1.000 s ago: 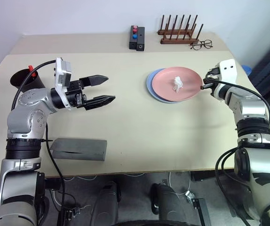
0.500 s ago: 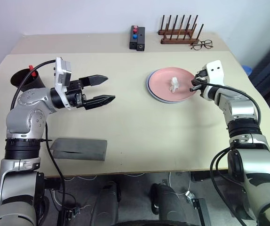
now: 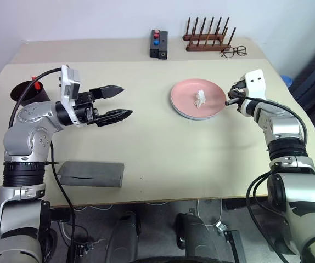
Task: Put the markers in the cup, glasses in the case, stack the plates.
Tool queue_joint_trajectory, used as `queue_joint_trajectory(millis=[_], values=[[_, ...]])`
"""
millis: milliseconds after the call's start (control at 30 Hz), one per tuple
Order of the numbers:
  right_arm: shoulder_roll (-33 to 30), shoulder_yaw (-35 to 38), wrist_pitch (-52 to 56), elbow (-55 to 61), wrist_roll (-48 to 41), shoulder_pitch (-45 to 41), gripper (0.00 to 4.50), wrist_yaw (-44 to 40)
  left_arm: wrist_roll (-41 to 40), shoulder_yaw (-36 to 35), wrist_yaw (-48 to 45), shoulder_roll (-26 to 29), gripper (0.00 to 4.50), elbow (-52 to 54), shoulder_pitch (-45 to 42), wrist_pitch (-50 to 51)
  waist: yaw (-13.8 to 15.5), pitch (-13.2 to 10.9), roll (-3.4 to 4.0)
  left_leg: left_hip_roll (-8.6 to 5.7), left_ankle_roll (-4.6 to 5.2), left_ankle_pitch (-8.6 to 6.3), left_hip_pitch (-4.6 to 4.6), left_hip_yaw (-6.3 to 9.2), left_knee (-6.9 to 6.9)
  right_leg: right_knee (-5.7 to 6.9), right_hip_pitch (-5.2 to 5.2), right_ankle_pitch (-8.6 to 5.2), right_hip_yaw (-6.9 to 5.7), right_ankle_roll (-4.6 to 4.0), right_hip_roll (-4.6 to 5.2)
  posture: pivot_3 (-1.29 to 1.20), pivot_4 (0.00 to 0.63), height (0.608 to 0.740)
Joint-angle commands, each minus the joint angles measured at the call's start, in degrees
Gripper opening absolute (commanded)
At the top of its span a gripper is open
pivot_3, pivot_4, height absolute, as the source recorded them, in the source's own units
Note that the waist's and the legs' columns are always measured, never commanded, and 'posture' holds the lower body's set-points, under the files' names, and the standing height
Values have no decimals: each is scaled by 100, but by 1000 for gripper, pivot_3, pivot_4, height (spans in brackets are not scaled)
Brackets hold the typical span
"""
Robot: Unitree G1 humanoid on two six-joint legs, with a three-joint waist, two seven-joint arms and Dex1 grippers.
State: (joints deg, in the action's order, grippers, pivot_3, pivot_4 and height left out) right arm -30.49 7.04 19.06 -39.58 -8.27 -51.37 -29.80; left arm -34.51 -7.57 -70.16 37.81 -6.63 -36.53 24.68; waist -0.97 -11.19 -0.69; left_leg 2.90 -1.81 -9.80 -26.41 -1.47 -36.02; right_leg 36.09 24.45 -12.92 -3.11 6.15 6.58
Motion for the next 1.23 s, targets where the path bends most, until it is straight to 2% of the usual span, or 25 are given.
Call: queue_joint_trajectory(millis=[33, 133, 267, 300, 367, 467, 600, 633, 767, 900, 1000, 1233], values=[[-155, 378, -123, 1498, -900, 226, 62, -1081, -64, -217, -125, 224, 4500, 16, -55, -54, 8, 0, 1, 0, 0, 0, 1, 0, 1, 1, 0, 0, 0, 1, 0, 0, 150, 740], [-416, 259, 248, 2750, -1558, 907, 62, -2217, -59, -297, -164, 338, 4500, -9, -14, -94, 45, 0, 0, 1, 0, 0, 0, 1, 5, 2, 0, -2, -1, 5, -1, 0, 150, 740], [-619, 157, 614, 3238, -1796, 1310, 62, -2630, -88, -359, -90, 377, 4500, 57, 43, -58, 32, 1, -2, 0, -1, -1, 0, 1, -6, -3, -6, -4, -1, -2, 0, 0, 150, 740], [-668, 76, 848, 3296, -1814, 1348, 294, -2672, -131, -420, -75, 408, 4500, 119, 104, -2, 30, 1, -2, 1, -1, -1, 1, 1, -11, -3, -7, -10, -2, -17, 0, 0, 150, 740], [-758, 94, 1533, 4016, -2479, 1513, 820, -3033, -442, -754, -211, 623, 4500, 394, 521, 270, 9, 0, 1, 1, -4, 1, 2, 1, -12, -2, -6, -9, -1, -24, 1, 0, 150, 740], [-853, 381, 1863, 4506, -3081, 1594, 2340, -3260, -654, -1048, -450, 884, 4500, 760, 1182, 297, -34, -3, 5, 7, -3, 0, 3, -2, 10, -1, 8, -10, 2, -21, -2, 0, 150, 740], [-1340, 617, 2038, 5030, -3507, 2056, 4289, -3799, -996, -1366, -645, 1067, 4500, 818, 1607, 539, 101, -2, 4, 10, -5, 0, 3, 4, 13, -1, 7, -14, -6, -26, -7, 0, 150, 740], [-1446, 649, 1938, 5147, -3513, 2229, 4410, -3933, -963, -1397, -663, 1076, 4500, 805, 1693, 461, 125, -2, 4, 10, -7, -1, 3, 3, 10, -9, 3, -15, -5, -28, -4, 0, 150, 740], [-1699, 765, 1601, 5276, -3485, 2652, 4410, -4247, -949, -1367, -618, 989, 4500, 858, 1849, 375, 172, -2, 3, 6, -23, -12, 0, -8, 0, -47, -10, -4, -6, -38, 12, 0, 150, 740], [-1755, 878, 1168, 5319, -3262, 2809, 4410, -4118, -854, -1291, -704, 928, 4500, 699, 1851, 171, 165, -1, 3, 7, -22, -12, -2, -13, 4, -58, -10, 2, -6, -39, 12, 0, 150, 740], [-1868, 962, 1263, 5352, -3344, 2862, 4410, -4003, -729, -1143, -1037, 1106, 4500, 382, 1812, 111, 166, -2, 4, 7, -11, -5, -2, -15, 11, -56, -4, 2, -6, -39, 11, 0, 150, 740], [-1961, 1211, 1175, 5594, -3411, 3328, 4410, -3941, -737, -1053, -999, 1061, 4500, 308, 1675, 195, 169, -1, 2, 8, -9, -4, -6, -15, 9, -58, -3, 2, -6, -39, 12, 0, 150, 740]])
